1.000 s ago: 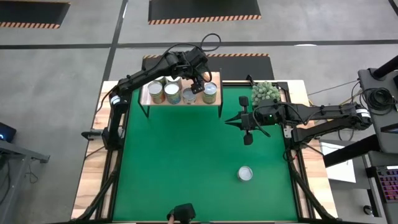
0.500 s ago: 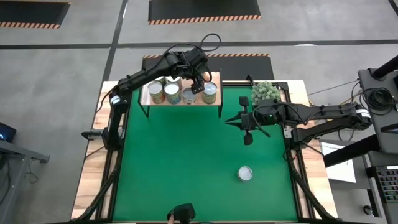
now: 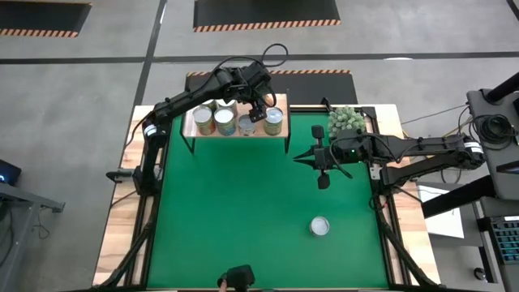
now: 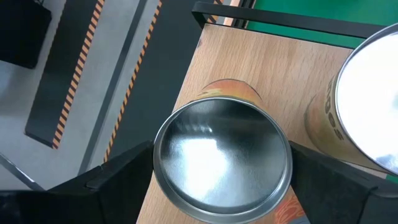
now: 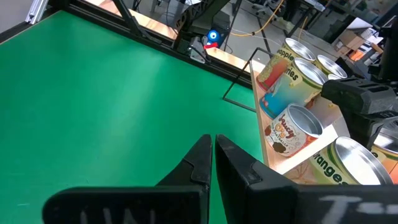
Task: Pick and place cans onto a shelf
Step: Put the canned pineapple on the shelf
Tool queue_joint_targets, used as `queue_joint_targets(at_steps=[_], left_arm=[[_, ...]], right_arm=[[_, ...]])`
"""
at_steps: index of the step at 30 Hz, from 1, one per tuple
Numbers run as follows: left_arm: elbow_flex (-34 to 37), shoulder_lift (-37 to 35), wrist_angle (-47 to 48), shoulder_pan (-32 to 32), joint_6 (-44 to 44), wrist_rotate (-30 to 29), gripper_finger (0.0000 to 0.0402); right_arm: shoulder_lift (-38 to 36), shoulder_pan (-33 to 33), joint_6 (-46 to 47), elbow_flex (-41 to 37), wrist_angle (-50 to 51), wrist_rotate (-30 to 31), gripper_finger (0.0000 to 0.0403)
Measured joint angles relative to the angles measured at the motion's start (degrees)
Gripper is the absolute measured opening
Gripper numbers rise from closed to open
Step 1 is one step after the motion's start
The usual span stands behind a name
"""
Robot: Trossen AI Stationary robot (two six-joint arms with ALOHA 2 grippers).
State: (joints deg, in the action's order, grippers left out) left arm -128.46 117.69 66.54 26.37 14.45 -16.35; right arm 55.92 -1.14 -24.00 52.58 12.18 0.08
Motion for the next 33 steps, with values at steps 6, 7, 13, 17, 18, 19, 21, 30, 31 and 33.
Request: queue_joint_targets(at_steps=[6, 7, 13, 17, 18, 19, 21, 30, 31, 33], left_arm=[[0.0, 0.0, 0.0, 0.0, -0.1, 0.0, 0.0349], [0.0, 0.0, -0.1, 0.0, -0.1, 0.0, 0.0352], [0.0, -0.1, -0.1, 0.0, -0.1, 0.0, 0.0364], [-2.0, -0.3, 1.3, 0.0, -0.4, 0.0, 0.0364], [-3.2, -0.4, 2.4, -0.1, -0.6, 0.2, 0.0363], [-4.6, -0.4, 3.5, -0.3, -1.1, 0.8, 0.0363], [-6.7, -1.0, 4.6, -0.8, -2.6, 3.9, 0.0363], [3.7, -12.4, -0.5, -3.7, -2.6, 14.2, 0.0363], [5.5, -13.9, -1.5, -3.8, -3.0, 14.2, 0.0363], [10.3, -17.4, -5.3, -4.2, -4.3, 14.1, 0.0363]], right_arm=[[0.0, 0.0, 0.0, 0.0, 0.0, 0.0, 0.0009], [0.0, 0.0, 0.0, 0.0, 0.0, 0.0, 0.0009], [0.0, 0.0, 0.0, 0.0, 0.0, 0.0, 0.0009], [0.0, 0.0, 0.2, 0.0, 0.2, 0.0, 0.0009], [0.0, 0.0, 0.4, 0.0, 0.3, 0.0, 0.0009], [0.0, 0.0, 0.5, 0.0, 0.5, 0.0, 0.0009], [0.0, 0.0, 0.5, 0.0, 0.9, 0.1, 0.0009], [0.0, 0.0, 2.0, 0.0, 0.9, 0.1, 0.0009], [0.0, 0.0, 2.3, 0.0, 0.9, 0.1, 0.0009], [0.0, 0.0, 3.8, 0.0, 0.4, 0.8, 0.0009]])
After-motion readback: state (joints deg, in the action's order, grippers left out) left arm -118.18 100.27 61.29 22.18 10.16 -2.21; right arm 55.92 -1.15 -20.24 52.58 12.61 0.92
